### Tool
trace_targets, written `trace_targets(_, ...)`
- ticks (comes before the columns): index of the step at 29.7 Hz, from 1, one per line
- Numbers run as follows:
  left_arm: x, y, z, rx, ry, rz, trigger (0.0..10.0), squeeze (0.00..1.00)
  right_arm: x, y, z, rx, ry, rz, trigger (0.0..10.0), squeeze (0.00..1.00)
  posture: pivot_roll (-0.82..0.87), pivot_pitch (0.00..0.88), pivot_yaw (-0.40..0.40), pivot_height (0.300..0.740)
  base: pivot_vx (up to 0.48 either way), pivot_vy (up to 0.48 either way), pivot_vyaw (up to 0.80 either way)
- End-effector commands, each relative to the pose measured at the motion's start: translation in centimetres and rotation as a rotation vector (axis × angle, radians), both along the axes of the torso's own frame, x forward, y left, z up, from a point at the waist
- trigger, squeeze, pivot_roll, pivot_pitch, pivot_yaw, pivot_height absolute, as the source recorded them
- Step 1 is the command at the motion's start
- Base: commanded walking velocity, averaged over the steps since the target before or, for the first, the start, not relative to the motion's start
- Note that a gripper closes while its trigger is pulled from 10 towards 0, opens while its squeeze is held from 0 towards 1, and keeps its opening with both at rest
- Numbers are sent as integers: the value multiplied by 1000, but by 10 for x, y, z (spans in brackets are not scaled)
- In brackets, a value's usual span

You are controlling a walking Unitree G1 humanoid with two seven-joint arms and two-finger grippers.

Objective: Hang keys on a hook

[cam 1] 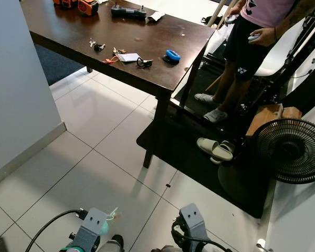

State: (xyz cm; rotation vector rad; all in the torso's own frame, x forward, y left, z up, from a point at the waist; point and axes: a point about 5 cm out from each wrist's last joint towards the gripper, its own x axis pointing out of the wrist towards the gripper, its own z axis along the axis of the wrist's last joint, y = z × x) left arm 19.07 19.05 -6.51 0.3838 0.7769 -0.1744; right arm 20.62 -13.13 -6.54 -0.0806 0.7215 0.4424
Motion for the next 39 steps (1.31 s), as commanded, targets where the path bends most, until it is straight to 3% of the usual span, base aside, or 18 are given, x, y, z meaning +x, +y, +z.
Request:
trace_targets(1,-10,-1,-7,-4,33,1,10000,0,-5,-4,-4,-18,19,-5,10000,0,47,111,-79,740,0,0,0)
trace_targets(2,-8,-2,-6,10,11,-41,10000,0,-4,-5,-3,-27,20,-2,10000,0,47,111,-79,740,0,0,0)
trace_targets(8,-1,-5,-5,14,-6,-30,10000,0,-3,-3,-3,-30,19,3,10000,0,59,112,-83,740,0,0,0)
trace_targets(28,-3,-5,-7,25,-21,-71,10000,0,-6,-1,-5,-31,25,0,10000,0,59,127,-76,740,0,0,0)
trace_targets(34,2,-6,-4,20,-39,-83,10000,0,-6,-1,-5,-35,28,0,10000,0,57,127,-77,740,0,0,0)
trace_targets(39,5,-7,-2,21,-55,-96,10000,0,-7,-1,-6,-37,31,1,10000,0,57,128,-77,740,419,0,0)
